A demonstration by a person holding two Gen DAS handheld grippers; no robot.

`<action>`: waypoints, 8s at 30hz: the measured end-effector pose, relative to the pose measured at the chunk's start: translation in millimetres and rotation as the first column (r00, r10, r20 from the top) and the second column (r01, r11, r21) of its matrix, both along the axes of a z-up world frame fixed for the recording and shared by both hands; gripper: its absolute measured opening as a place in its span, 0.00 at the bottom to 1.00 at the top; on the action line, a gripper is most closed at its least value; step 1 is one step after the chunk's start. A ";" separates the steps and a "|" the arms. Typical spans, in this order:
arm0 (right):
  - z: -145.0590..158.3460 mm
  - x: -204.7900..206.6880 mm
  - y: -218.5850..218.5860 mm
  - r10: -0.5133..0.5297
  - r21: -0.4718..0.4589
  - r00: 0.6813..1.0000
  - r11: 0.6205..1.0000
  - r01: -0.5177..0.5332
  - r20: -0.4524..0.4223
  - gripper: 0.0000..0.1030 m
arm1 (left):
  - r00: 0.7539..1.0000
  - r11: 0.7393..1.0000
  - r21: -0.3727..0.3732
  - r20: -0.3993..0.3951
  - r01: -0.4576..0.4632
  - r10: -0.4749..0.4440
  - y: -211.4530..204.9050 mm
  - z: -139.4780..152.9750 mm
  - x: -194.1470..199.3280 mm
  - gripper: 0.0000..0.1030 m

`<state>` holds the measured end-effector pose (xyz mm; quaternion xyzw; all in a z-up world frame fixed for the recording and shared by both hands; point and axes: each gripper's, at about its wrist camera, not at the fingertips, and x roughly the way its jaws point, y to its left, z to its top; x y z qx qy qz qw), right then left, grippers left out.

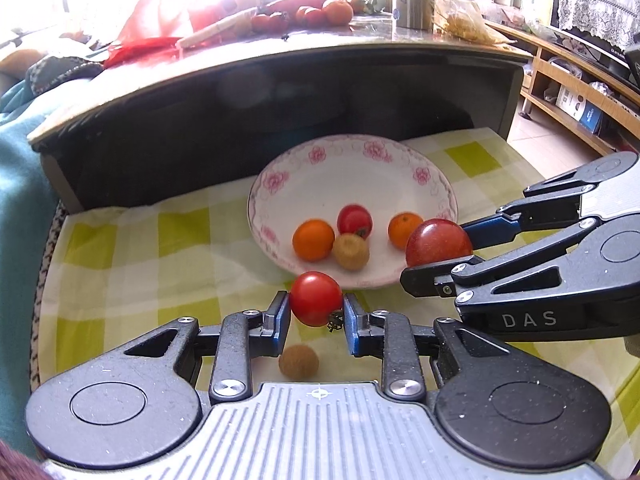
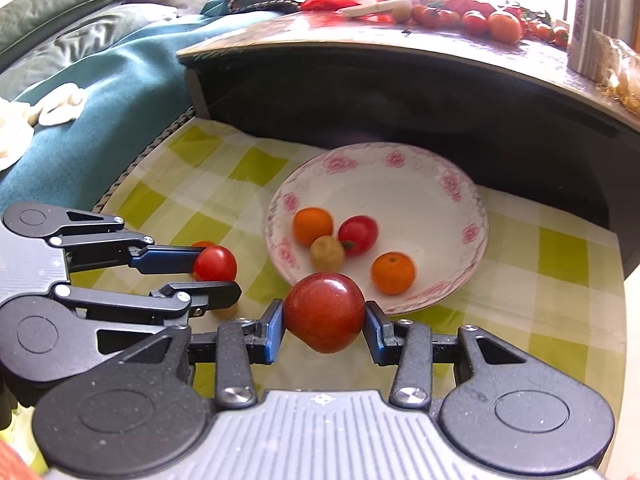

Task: Organize fruits
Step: 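Carry the cherry tomato and large tomato over the white plate and lower them, then open both tools to release the tomatoes into the plate, then withdraw both open tools from the plate toward the loose tangerine and kiwi, then grasp the tangerine with the left tool while the right tool grasps the brown kiwi, then carry the tangerine and kiwi over the white plate and lower them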

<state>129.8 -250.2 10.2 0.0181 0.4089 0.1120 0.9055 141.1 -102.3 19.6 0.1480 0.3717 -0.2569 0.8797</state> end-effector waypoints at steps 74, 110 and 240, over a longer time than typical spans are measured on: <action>-6.1 75.2 -42.2 -0.130 0.040 0.990 0.991 0.128 0.053 0.45 | 0.996 0.999 0.013 0.077 -0.049 0.047 -30.3 3.2 64.1 0.49; 33.0 -29.5 8.4 -0.091 0.099 0.993 0.992 0.084 0.075 0.45 | 0.995 0.998 -0.020 0.072 -0.067 0.068 32.6 37.4 -39.7 0.54; -36.0 -36.8 32.4 0.146 -0.108 0.980 0.981 -0.161 -0.136 0.27 | 0.987 0.998 0.053 -0.157 0.039 -0.030 39.2 -42.7 -39.3 0.41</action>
